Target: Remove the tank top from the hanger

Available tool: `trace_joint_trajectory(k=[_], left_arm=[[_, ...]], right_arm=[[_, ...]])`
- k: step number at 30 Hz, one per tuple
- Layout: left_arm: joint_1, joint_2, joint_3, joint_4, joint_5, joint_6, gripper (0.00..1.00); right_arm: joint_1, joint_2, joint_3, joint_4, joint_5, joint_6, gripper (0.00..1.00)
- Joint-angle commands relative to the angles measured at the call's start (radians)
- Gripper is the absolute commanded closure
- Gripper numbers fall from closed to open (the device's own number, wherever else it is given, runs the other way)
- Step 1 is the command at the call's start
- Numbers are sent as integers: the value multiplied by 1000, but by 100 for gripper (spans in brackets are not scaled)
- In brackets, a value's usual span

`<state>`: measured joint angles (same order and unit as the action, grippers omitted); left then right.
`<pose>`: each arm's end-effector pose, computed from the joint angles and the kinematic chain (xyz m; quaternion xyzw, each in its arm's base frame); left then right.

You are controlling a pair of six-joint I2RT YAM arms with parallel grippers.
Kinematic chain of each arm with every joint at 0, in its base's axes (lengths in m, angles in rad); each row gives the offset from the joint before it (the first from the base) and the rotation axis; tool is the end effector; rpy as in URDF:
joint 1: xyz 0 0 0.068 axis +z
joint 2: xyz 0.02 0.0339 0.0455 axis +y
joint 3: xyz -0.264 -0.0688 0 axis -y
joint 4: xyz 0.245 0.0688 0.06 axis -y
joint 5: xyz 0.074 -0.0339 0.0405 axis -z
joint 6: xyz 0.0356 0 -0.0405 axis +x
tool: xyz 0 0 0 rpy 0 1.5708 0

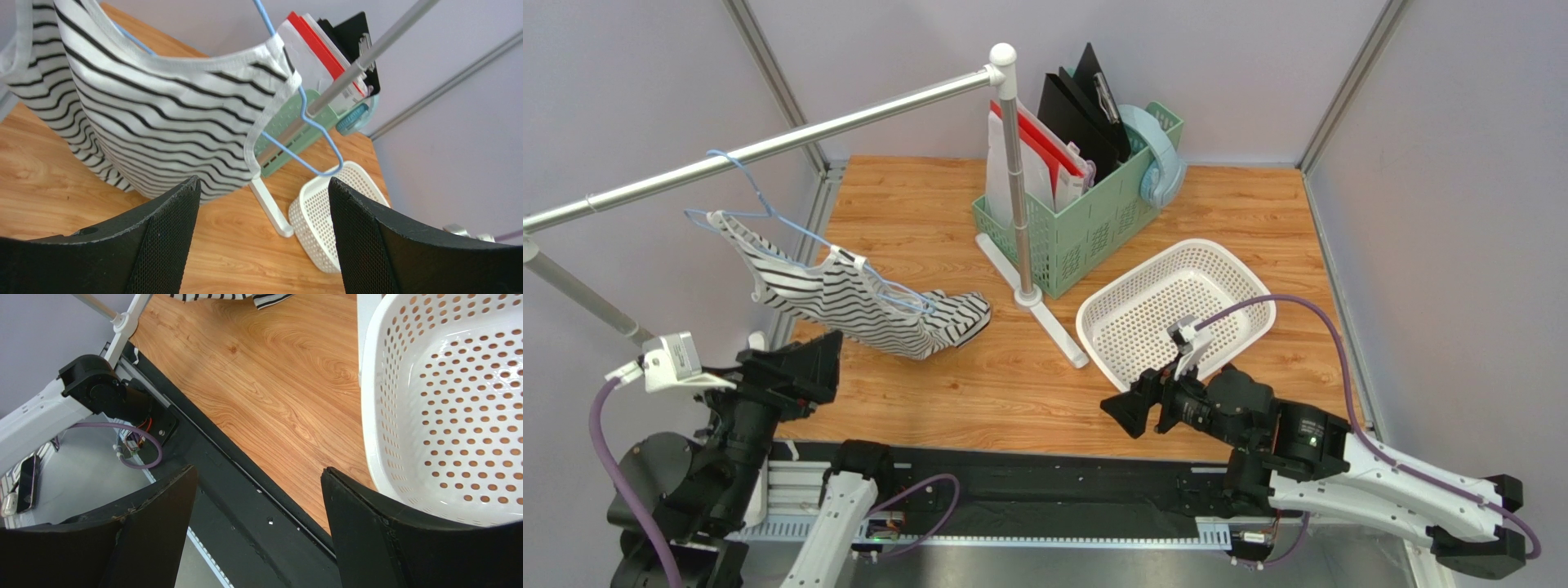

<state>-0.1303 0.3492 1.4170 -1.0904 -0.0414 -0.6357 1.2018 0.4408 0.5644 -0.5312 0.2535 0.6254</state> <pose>-0.0524 0.0083 0.4449 -0.1927 0.6886 -0.2475 0.6538 0.0504 0.1055 0.2729 -0.1690 0.8144 0.3669 0.4165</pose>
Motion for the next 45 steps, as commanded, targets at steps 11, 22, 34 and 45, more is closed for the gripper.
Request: trace_joint_trajectory(k=[11, 22, 34, 45], left_arm=[[0, 290, 144, 228, -110, -159, 39], [0, 372, 163, 159, -236, -338, 48], [0, 398, 117, 184, -321, -397, 51], [0, 450, 94, 268, -345, -397, 61]], right_arm=[[4, 61, 86, 68, -92, -46, 22], [4, -17, 63, 51, -76, -18, 22], [5, -34, 74, 19, -68, -9, 23], [4, -59, 78, -1, -60, 8, 24]])
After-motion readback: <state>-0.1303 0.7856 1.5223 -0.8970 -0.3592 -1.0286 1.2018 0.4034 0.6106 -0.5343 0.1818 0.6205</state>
